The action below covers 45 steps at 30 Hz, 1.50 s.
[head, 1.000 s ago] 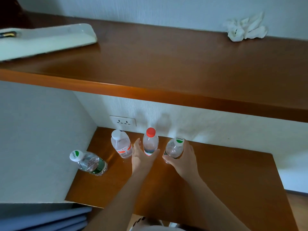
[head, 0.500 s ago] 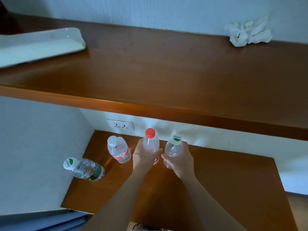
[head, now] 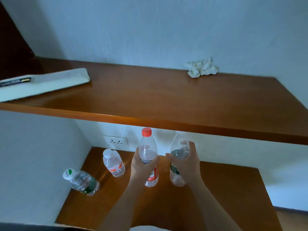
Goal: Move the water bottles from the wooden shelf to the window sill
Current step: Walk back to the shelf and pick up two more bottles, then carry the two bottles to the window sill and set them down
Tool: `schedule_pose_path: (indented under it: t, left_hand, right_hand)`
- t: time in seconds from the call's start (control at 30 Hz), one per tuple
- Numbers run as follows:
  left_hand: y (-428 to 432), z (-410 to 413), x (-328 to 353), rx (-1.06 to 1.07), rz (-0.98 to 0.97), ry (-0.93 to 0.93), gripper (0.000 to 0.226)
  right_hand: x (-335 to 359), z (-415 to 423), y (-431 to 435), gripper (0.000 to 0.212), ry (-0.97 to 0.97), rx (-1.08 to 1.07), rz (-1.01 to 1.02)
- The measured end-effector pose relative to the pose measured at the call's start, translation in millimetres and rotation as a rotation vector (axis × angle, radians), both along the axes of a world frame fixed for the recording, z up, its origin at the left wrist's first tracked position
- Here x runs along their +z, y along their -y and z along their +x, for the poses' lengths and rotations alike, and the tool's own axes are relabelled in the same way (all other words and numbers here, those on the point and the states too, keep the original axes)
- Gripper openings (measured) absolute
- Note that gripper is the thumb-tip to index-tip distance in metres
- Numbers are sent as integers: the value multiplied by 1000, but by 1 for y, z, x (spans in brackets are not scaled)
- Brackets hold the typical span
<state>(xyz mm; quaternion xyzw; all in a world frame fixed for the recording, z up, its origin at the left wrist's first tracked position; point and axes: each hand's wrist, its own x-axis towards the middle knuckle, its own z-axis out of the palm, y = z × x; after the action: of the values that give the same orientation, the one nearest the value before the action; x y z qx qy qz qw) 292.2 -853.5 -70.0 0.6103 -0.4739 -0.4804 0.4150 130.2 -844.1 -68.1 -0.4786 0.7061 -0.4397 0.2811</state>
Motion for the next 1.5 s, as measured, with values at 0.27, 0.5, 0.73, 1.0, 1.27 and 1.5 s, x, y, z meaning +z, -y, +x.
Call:
schedule_pose_path:
  t: [0.27,0.5,0.73,1.0,1.27,1.5]
  left_hand:
    - [-22,12,18,27,-66,30,48]
    - [-53,28,32,177,-120,-13,44]
    - [-113,40,43,474,-157,-4,47]
    - [-220,74,42,886,-114,31,48]
    - [-343,111,49,1302,-113,43,34]
    - [-449,133,44,1634,-94,105,35]
  right_hand:
    - [4,10,-8,79,31,67,-2]
    - [5,25,-19,72,170,260,18]
    - [11,41,-38,68,210,569,0]
    - [18,112,-94,75,259,1014,12]
    - [18,202,-171,67,227,1429,64]
    - [19,274,-260,58,203,1722,79]
